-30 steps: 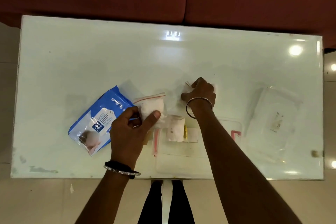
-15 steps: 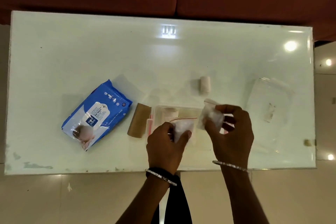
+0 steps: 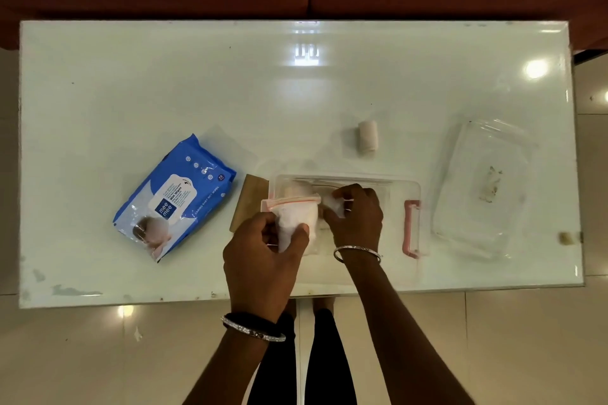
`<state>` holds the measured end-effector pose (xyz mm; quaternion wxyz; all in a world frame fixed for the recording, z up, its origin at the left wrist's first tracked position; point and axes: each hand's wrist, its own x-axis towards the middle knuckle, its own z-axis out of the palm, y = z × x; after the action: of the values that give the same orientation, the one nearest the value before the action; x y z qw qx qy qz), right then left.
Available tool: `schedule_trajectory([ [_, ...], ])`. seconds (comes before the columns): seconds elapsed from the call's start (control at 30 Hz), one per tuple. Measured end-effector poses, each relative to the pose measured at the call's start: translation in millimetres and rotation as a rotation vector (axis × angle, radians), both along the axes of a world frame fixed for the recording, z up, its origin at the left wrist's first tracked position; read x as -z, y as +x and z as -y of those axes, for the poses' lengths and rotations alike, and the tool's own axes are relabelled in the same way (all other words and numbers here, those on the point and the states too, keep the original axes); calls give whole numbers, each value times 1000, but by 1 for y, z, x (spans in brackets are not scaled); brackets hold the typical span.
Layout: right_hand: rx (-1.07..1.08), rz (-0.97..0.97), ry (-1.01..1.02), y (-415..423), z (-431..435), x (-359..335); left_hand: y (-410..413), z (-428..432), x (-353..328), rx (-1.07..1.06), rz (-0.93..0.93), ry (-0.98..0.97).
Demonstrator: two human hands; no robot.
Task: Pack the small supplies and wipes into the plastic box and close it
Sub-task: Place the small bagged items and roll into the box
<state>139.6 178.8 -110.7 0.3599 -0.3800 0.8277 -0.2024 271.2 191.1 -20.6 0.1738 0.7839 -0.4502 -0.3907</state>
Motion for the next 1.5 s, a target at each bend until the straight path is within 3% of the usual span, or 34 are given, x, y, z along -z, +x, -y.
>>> schedule_trajectory([
  [0.2, -52, -7, -48, -3, -4, -8, -7, -7, 5, 22, -21, 14],
  [0.27, 17, 20, -82, -13, -12, -19, -13, -8, 9, 36, -49, 26],
  [0.37, 192, 390, 15, -31, -25, -40, -23, -5, 16, 67, -75, 44],
  [0.43, 212, 684, 94, -38, -33, -49, -30, -2, 20, 95, -144, 70],
  [0.47, 195, 729, 106, -40, -37, -51, -34, -1, 22, 110, -192, 93],
  [0.57, 189, 548, 77, -39, -43, -47, -38, -3, 21, 142, -250, 130],
  [0.7, 379, 310, 83, -39, -40, -29, -24, -6, 11, 116, -158, -52],
  [0.9, 503, 259, 89, -27, -22, -6, 15, -1, 11, -14, 78, -290],
  [1.03, 408, 120, 102, -27, -18, -2, 46, 7, 34, -87, 142, -112],
  [1.2, 300, -12, 134, -24, -25, -19, 58, 14, 67, 127, 228, 163],
  [1.33, 198, -40, 59, -15, -37, -36, 58, 14, 83, 171, 291, 199],
  [1.5, 173, -3, -72, -8, -43, -51, 57, 9, 77, 82, 246, 72],
])
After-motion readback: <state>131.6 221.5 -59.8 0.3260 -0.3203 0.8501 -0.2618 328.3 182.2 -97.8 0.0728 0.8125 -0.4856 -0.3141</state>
